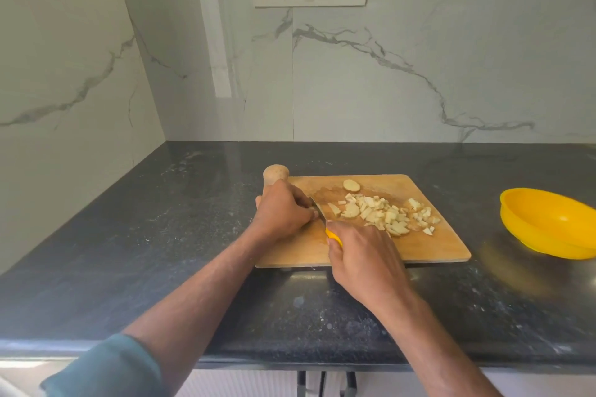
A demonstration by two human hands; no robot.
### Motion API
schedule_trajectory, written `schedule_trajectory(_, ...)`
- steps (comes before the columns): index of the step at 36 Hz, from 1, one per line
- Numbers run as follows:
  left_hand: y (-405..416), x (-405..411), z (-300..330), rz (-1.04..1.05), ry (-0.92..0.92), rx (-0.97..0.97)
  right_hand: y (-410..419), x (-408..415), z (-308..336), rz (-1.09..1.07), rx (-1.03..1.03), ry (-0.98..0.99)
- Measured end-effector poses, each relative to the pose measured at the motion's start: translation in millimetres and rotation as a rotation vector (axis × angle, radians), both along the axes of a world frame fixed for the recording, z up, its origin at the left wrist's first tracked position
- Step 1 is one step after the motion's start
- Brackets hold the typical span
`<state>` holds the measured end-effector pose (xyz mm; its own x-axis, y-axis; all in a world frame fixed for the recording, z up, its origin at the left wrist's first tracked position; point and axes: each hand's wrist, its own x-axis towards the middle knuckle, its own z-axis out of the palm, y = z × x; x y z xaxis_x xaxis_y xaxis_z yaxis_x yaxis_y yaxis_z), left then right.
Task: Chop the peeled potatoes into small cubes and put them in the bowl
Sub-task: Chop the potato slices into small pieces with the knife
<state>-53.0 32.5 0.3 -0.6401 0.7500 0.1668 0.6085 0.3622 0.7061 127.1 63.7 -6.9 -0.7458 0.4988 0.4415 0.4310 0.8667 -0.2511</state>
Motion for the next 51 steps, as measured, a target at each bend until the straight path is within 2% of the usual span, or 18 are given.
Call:
schedule_trajectory(6, 2, 0, -1, 0.008, 0.012, -0.017, -8, 6, -2, -0.097, -0.032, -0.002)
schedule_trajectory(11, -2, -6, 0, -0.055, -0.038, -0.017, -5, 7, -2, -0.113, -0.046, 0.09)
schedule_trajectory(14, -8, -15, 1, -0.094, -0.108, 0.032, -4, 9, -2, -0.074, -0.068, 0.158)
schedule_trajectory(17, -6, -21, -2, -0.034, -0.119, 0.12, -6, 6, -2, -0.02, -0.048, 0.128)
schedule_trajectory(20, -3, -22, -5, 0.045, -0.104, 0.17, -9, 4, -3, 0.012, 0.018, 0.044)
schedule_trajectory(24, -2, -21, -7, 0.032, -0.058, 0.156, -11, 3, -3, 0.002, 0.039, -0.002)
schedule_trajectory(33, -1, -15, -7, -0.029, 0.029, 0.092, -5, 7, -1, -0.258, -0.051, 0.078)
schedule_trajectory(45, 2, -17, -11, -0.063, 0.092, 0.052, -6, 8, 2, -0.323, -0.05, 0.079)
schedule_trajectory(51, 4, -19, -14, -0.077, 0.108, 0.045, -5, 10, 2, -0.282, -0.066, 0.111)
